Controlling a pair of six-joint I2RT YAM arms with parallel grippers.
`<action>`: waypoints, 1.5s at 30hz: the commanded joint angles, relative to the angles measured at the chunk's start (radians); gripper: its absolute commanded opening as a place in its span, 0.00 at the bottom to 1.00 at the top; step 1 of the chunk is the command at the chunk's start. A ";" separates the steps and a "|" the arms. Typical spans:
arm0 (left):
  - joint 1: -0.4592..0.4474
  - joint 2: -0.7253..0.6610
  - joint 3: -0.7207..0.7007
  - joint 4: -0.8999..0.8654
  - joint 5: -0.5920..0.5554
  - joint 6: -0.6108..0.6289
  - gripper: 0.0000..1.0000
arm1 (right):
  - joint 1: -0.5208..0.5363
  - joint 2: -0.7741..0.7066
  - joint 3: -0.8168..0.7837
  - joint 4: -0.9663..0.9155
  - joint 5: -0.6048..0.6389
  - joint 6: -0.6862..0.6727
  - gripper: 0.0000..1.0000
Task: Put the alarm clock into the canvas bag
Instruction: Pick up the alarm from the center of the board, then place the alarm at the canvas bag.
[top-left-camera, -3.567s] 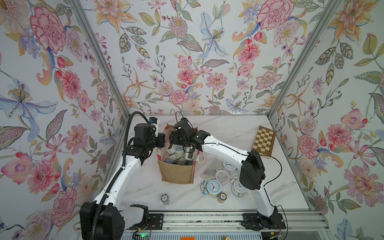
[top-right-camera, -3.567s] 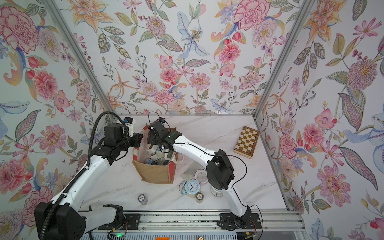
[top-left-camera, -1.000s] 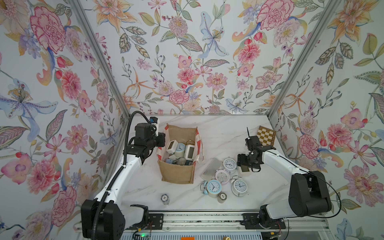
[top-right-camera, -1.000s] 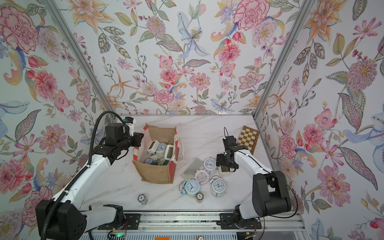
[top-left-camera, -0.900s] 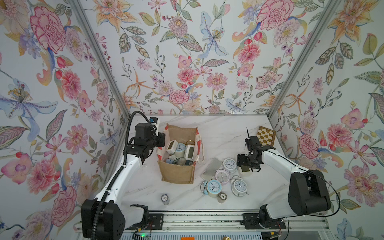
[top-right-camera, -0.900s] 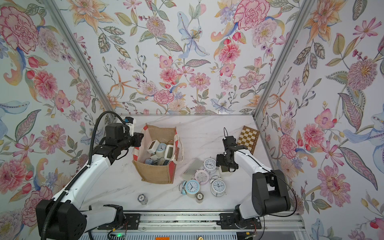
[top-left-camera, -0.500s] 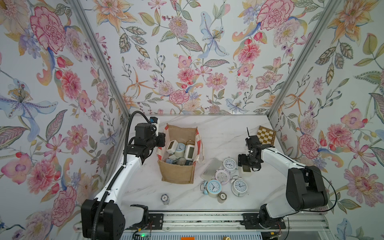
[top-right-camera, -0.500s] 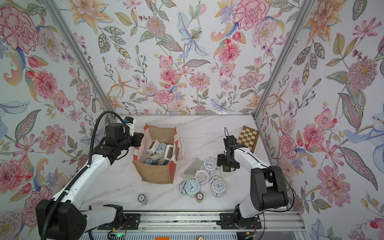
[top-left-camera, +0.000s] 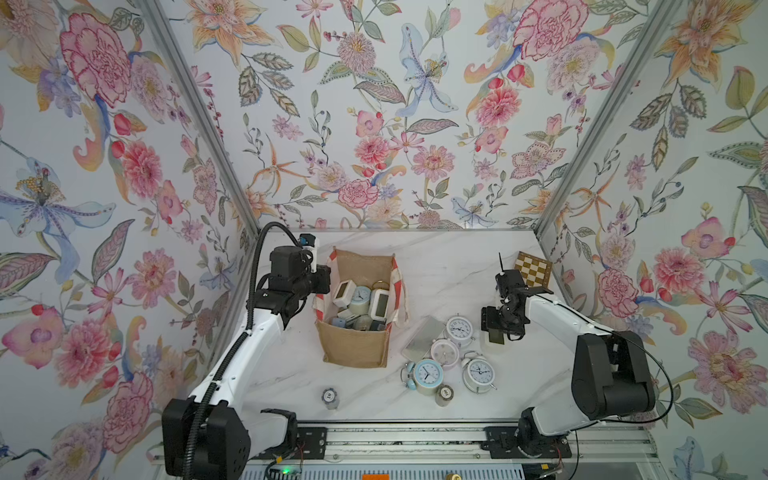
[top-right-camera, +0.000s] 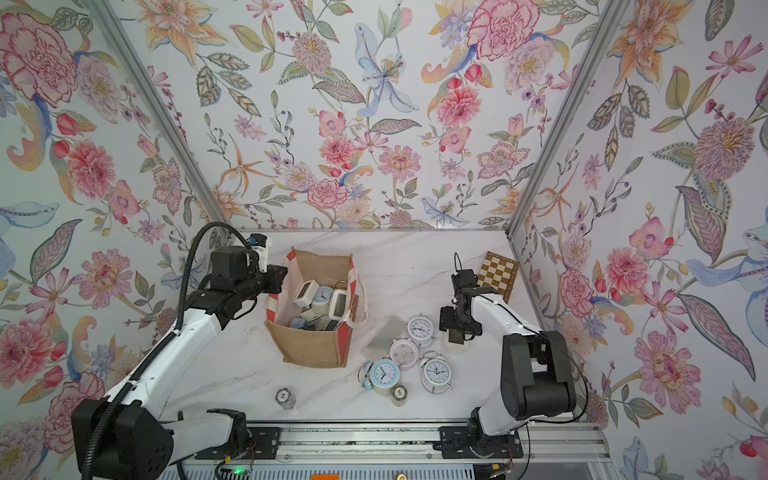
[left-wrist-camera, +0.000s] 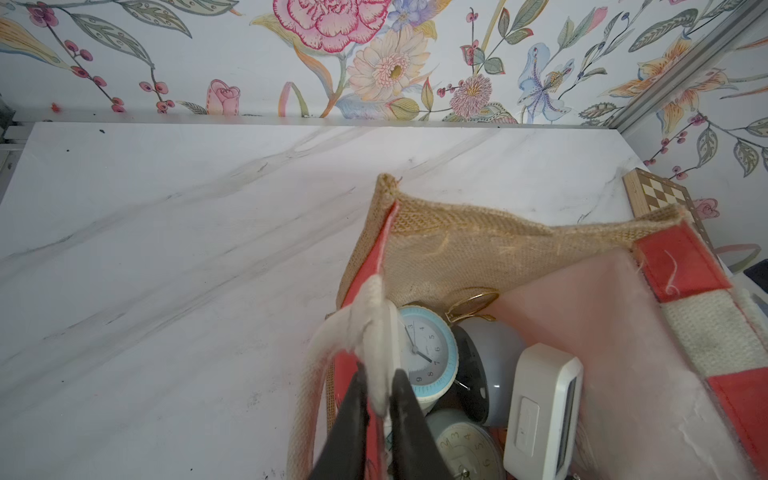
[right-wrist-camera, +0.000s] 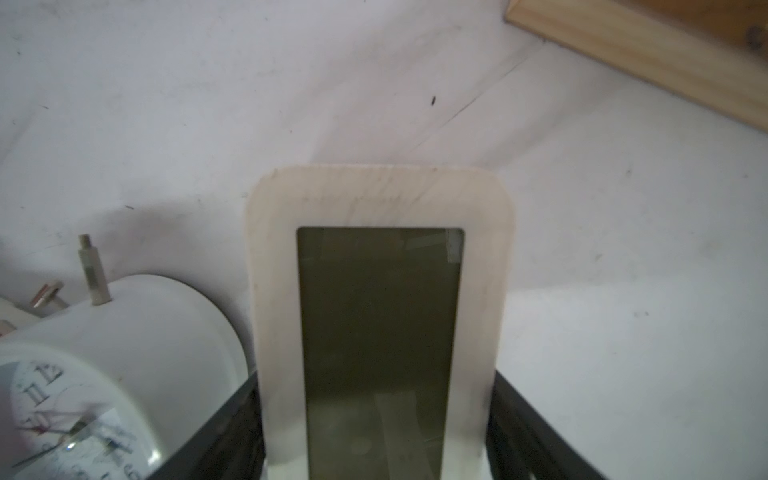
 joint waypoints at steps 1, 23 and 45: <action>-0.007 0.003 0.000 0.016 0.011 -0.012 0.15 | -0.010 -0.009 0.024 -0.016 0.012 -0.015 0.75; -0.008 -0.008 -0.022 0.008 0.016 0.000 0.09 | 0.048 -0.065 0.355 -0.026 -0.195 -0.012 0.56; -0.007 -0.002 -0.013 0.021 0.017 0.000 0.06 | 0.550 0.159 0.858 0.237 -0.333 0.287 0.49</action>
